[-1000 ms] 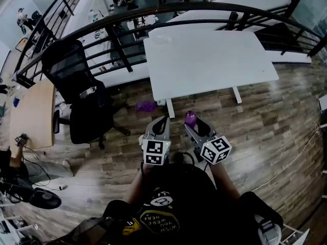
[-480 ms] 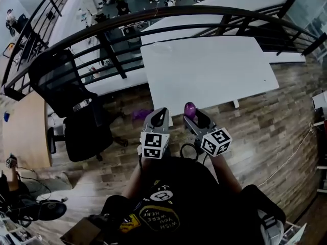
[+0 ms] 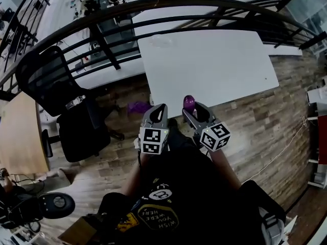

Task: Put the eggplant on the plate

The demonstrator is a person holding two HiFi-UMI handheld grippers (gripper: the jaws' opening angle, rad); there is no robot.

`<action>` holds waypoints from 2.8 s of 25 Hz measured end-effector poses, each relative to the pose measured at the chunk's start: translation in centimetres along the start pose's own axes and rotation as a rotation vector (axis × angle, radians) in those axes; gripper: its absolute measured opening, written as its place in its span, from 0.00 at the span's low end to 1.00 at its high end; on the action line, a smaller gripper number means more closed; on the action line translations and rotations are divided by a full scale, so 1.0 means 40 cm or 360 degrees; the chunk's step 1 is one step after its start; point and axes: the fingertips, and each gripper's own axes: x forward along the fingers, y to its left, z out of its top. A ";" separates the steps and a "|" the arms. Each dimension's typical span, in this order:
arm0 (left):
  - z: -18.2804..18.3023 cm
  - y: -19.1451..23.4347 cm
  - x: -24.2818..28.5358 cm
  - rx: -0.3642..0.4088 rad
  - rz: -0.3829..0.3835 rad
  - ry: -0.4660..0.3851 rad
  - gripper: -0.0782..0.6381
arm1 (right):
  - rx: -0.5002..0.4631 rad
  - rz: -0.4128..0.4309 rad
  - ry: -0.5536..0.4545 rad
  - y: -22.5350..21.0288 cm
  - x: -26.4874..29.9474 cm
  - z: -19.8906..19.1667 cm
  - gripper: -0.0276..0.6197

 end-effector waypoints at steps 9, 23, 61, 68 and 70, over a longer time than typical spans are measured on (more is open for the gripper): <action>0.038 0.112 0.170 0.0053 0.0091 0.0048 0.12 | 0.0006 0.0085 0.0047 -0.141 0.182 0.064 0.38; 0.132 0.319 0.573 -0.0081 0.0192 0.0056 0.12 | -0.0085 0.0217 0.0172 -0.420 0.527 0.177 0.38; 0.013 0.524 0.628 -0.0461 0.0526 0.0243 0.12 | -0.1028 0.0206 0.0871 -0.736 1.080 -0.029 0.36; 0.074 0.433 0.536 -0.0353 0.0444 0.0204 0.12 | -0.0632 0.0051 0.0405 -0.684 0.679 0.082 0.17; 0.105 0.392 0.529 -0.0343 0.0406 0.0175 0.12 | -0.0526 -0.0025 0.0300 -0.672 0.579 0.126 0.14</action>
